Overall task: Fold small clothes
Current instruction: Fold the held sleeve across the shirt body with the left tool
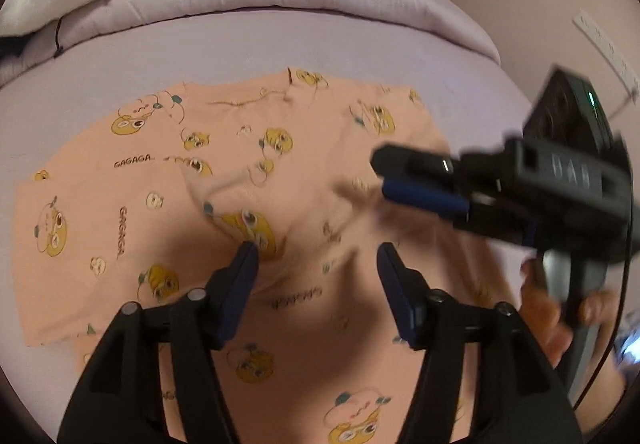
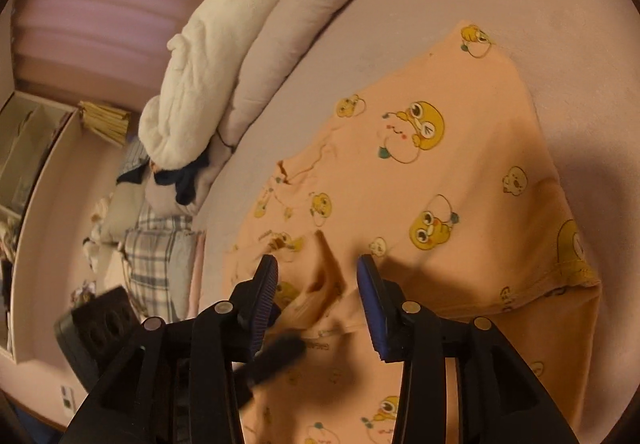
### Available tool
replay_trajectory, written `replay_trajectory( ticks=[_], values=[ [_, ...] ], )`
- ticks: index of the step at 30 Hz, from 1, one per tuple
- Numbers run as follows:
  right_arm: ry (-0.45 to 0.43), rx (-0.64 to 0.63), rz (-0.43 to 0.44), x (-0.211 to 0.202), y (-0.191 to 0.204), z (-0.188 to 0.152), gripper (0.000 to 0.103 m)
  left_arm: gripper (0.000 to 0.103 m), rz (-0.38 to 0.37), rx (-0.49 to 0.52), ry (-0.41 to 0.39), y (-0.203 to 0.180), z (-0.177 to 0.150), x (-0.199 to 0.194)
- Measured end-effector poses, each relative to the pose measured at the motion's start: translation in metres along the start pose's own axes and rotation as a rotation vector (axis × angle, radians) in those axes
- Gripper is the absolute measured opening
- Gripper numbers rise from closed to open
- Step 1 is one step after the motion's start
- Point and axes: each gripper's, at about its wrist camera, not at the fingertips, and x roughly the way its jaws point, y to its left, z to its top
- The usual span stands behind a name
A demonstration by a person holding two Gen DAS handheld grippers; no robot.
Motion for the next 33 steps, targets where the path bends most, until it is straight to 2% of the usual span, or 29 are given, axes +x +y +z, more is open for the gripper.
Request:
replay_trajectory(
  ticks=[4,6,10,13,16,17,18,19,23,28,31,33],
  values=[
    [0.035,-0.016,-0.007,0.009,0.002,-0.001,0.042,0.063,-0.005,-0.033,-0.014,0.016,-0.021,-0.017],
    [0.056,-0.035,-0.010,0.012,0.004,-0.002,0.042,0.067,0.008,-0.069,-0.031,0.026,-0.033,-0.028],
    [0.099,-0.078,-0.019,0.023,0.012,-0.004,0.042,0.067,0.031,-0.157,-0.059,0.053,-0.067,-0.052],
    [0.142,-0.128,-0.116,0.041,0.022,-0.003,0.042,0.067,0.043,-0.238,-0.078,0.074,-0.089,-0.067],
    [0.159,-0.172,-0.139,0.051,0.031,-0.005,0.041,0.067,0.054,-0.309,-0.096,0.091,-0.111,-0.082],
    [0.152,-0.188,-0.148,0.050,0.034,-0.006,0.039,0.068,0.052,-0.336,-0.100,0.097,-0.117,-0.087],
    [0.142,-0.220,-0.154,0.049,0.040,-0.007,0.021,0.068,0.053,-0.355,-0.102,0.100,-0.121,-0.090],
    [0.128,-0.238,-0.158,0.046,0.044,-0.006,0.008,0.068,0.055,-0.368,-0.105,0.101,-0.125,-0.093],
    [0.020,-0.275,-0.160,0.019,0.054,0.000,0.007,0.068,0.044,-0.413,-0.128,0.111,-0.138,-0.107],
    [-0.134,-0.254,-0.191,-0.025,0.051,0.021,0.006,0.068,0.031,-0.417,-0.145,0.108,-0.146,-0.119],
    [-0.189,-0.251,-0.237,-0.043,0.040,0.026,0.006,0.068,0.023,-0.417,-0.141,0.106,-0.148,-0.119],
    [-0.201,-0.247,-0.297,-0.048,0.025,0.029,0.006,0.068,0.019,-0.419,-0.135,0.105,-0.148,-0.117]
  ],
)
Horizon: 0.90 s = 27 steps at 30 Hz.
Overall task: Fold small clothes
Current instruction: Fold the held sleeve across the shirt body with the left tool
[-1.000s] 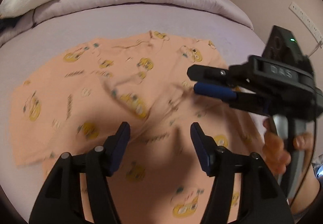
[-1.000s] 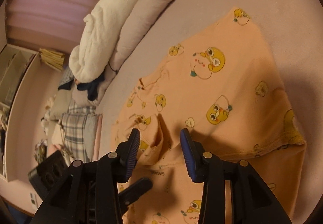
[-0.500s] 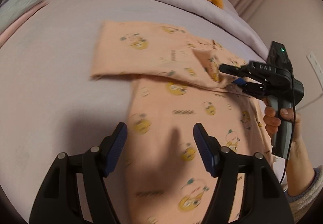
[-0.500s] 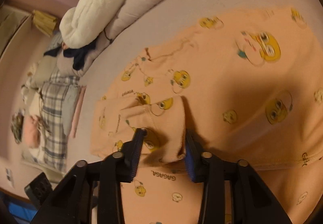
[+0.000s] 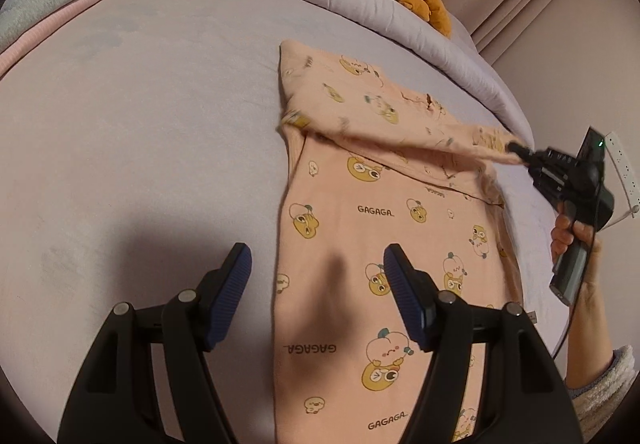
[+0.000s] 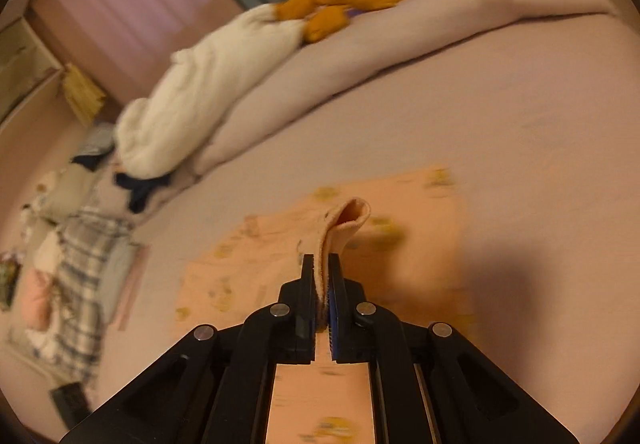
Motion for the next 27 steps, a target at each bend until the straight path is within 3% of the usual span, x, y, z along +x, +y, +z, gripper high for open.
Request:
replay_trajectory(
  ticks=[6,11,15,19,22,27],
  values=[
    [0.087,0.027,-0.101,0.030,-0.035,-0.010,0.006,0.068,0.000,-0.001,0.014,-0.004,0.003,0.005],
    [0.048,-0.021,-0.099,0.024,-0.026,-0.005,0.006,0.068,0.010,-0.002,0.024,-0.003,0.005,0.010],
    [0.120,-0.019,-0.221,0.033,-0.034,-0.005,0.008,0.068,-0.006,-0.007,0.023,-0.005,0.004,0.009],
    [0.014,-0.068,-0.256,0.012,-0.026,-0.005,0.008,0.068,-0.031,0.015,0.002,-0.015,0.022,0.006],
    [-0.042,-0.136,-0.193,0.005,-0.008,-0.002,0.008,0.069,-0.064,0.054,-0.045,-0.034,0.048,0.006],
    [0.016,-0.191,-0.140,0.031,0.009,-0.001,0.008,0.067,-0.111,0.090,-0.069,-0.066,0.089,0.034]
  ],
)
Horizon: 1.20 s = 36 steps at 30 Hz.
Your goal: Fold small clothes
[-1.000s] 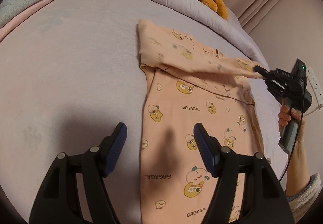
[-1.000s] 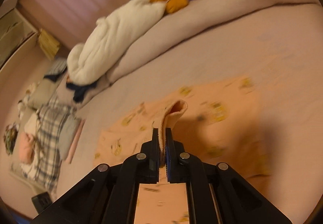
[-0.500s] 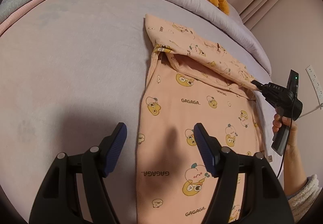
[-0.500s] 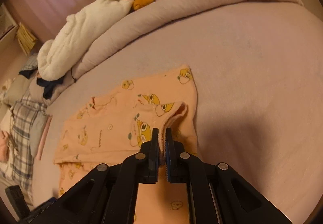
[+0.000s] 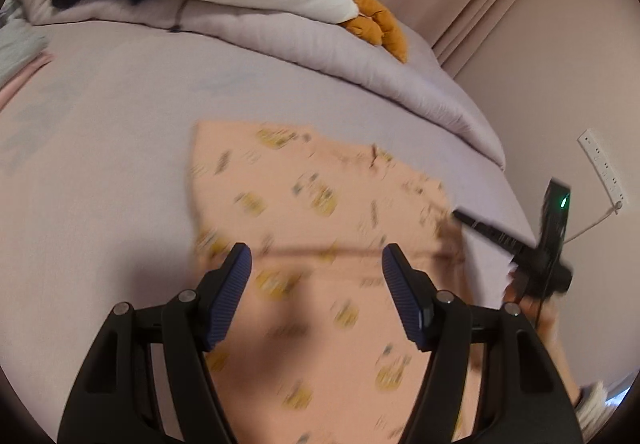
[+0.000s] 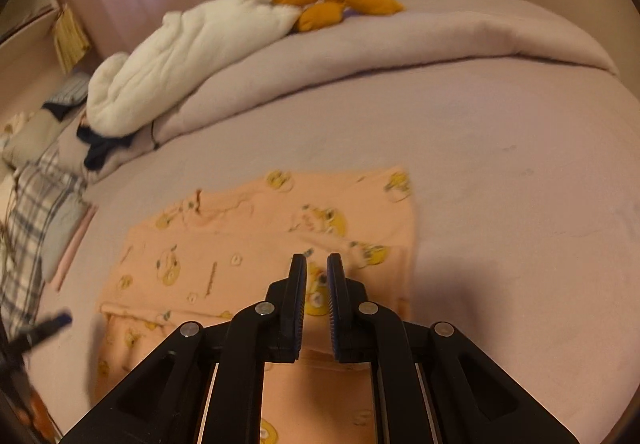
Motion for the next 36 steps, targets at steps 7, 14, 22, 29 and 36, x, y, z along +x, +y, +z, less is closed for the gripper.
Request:
replay_trajectory(
  ticks=[7,14,22,29,36],
  values=[
    [0.088,-0.008,-0.007,0.024,-0.016,-0.020,0.003,0.042,0.101,-0.028,0.153,0.016,-0.002,0.070],
    [0.100,0.095,0.074,0.025,-0.032,-0.019,0.000,0.031,0.080,-0.029,0.151,0.033,-0.014,0.062],
    [0.089,0.219,0.130,-0.030,-0.042,-0.041,0.022,0.046,0.095,-0.056,0.126,0.045,-0.055,0.002],
    [0.097,0.256,0.189,-0.079,-0.056,-0.090,0.039,0.055,0.080,-0.153,0.102,0.063,-0.103,-0.057],
    [0.156,0.244,0.141,-0.099,-0.063,-0.115,0.040,0.056,0.078,-0.179,0.111,0.064,-0.134,-0.075]
  ],
)
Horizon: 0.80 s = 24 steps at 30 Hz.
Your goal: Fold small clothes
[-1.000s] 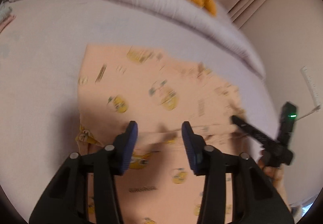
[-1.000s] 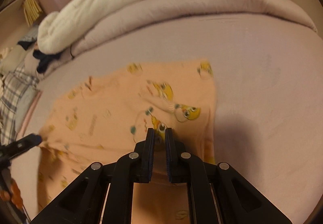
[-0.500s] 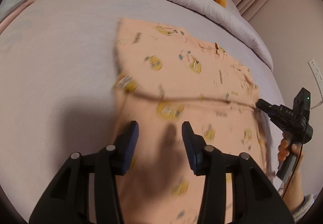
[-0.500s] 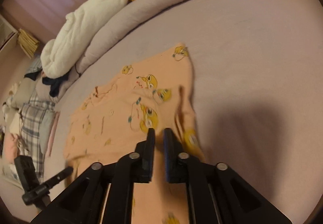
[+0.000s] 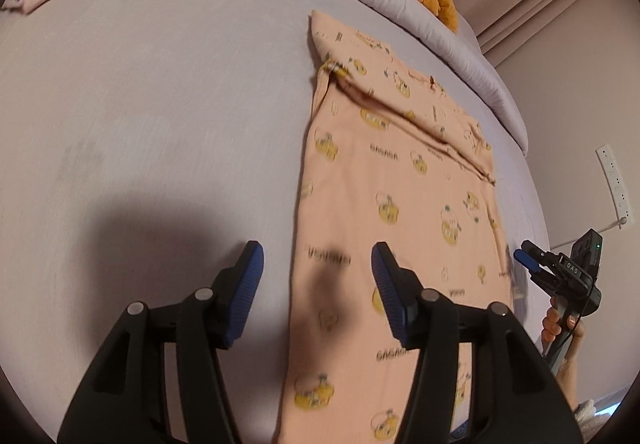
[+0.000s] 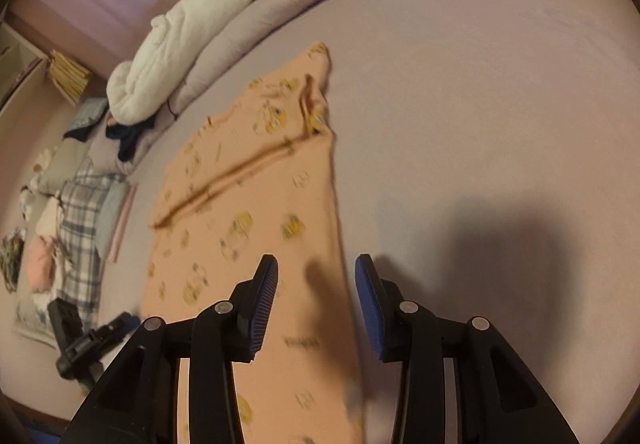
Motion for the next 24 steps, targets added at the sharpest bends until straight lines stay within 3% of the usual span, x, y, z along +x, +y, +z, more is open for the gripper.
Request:
replay_trajectory(
  ticks=[6,11,16,24],
  values=[
    [0.010,0.025,-0.046,-0.013,-0.016,-0.016,0.041,0.056,-0.004,-0.008,0.010,0.005,-0.017,-0.004],
    [0.069,0.015,-0.046,-0.012,-0.021,-0.030,0.045,0.059,-0.013,-0.010,0.015,0.005,-0.022,-0.003],
    [0.092,-0.032,-0.040,-0.004,-0.010,-0.036,0.057,0.064,-0.020,0.002,0.019,-0.002,-0.020,0.003],
    [0.085,-0.118,-0.027,0.018,0.013,-0.030,0.058,0.064,-0.041,0.028,0.038,-0.017,-0.001,0.026]
  ],
)
